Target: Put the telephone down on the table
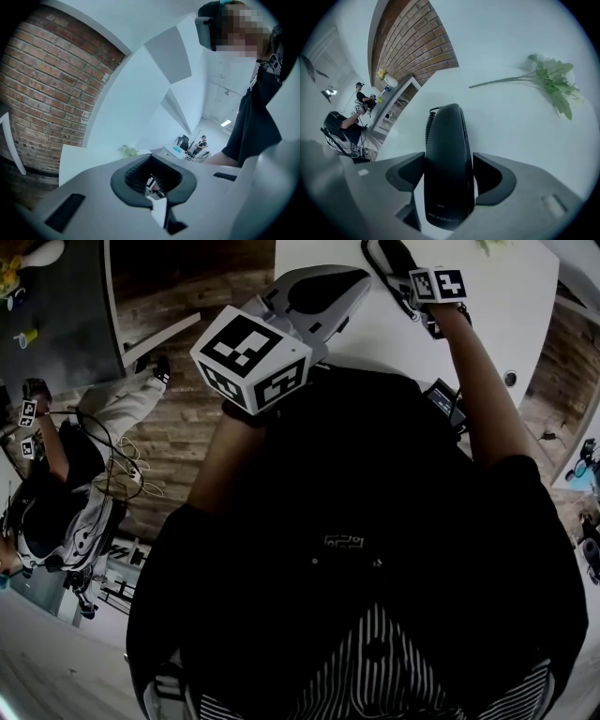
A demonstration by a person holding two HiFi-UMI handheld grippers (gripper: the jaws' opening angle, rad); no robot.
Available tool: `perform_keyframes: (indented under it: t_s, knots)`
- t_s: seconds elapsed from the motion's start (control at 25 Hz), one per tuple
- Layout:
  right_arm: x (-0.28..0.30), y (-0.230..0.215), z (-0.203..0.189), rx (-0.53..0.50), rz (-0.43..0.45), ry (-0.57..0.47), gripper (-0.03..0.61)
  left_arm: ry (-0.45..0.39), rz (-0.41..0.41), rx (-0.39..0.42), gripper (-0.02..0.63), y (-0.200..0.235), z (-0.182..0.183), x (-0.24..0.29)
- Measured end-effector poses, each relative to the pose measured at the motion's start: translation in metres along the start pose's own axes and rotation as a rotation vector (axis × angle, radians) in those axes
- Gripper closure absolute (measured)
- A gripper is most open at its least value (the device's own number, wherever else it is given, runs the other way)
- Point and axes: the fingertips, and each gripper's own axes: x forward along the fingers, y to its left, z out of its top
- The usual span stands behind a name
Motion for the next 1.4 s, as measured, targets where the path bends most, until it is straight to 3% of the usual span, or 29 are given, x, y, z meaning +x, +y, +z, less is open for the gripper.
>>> perform_keyframes:
  t_s: [0.32,0.68,0.88,1.0,1.08,1.12,1.16,1.4]
  knots:
    - [-0.029,0.015,0.017,-0.009,0.014,-0.065,0.267,-0.028,0.047,0.002,0.606,0.021,0.008,-0.02]
    - [-0.107,0.03,0.027,-0.022,0.065,-0.225,0.285,-0.004,-0.057,0.09,0.606,-0.018,0.012,-0.001]
    - [-0.162,0.06,0.027,-0.028,0.138,-0.353,0.341,0.004,-0.087,0.139,0.606,-0.034,0.012,-0.002]
    - [-0.199,0.081,0.024,-0.033,0.192,-0.454,0.406,0.005,-0.113,0.168,0.606,-0.053,0.012,0.002]
    - [-0.221,0.094,0.02,-0.053,0.213,-0.506,0.482,-0.006,-0.131,0.184,0.606,-0.067,0.012,0.007]
    - [-0.232,0.099,0.018,-0.069,0.219,-0.533,0.554,-0.015,-0.139,0.192,0.606,-0.074,0.012,0.011]
    - [-0.243,0.104,0.016,-0.088,0.221,-0.56,0.577,-0.026,-0.147,0.201,0.606,-0.08,0.014,0.015]
    - [-0.312,0.128,0.033,-0.125,0.199,-0.69,0.577,-0.069,-0.156,0.284,0.606,-0.106,0.043,0.033]
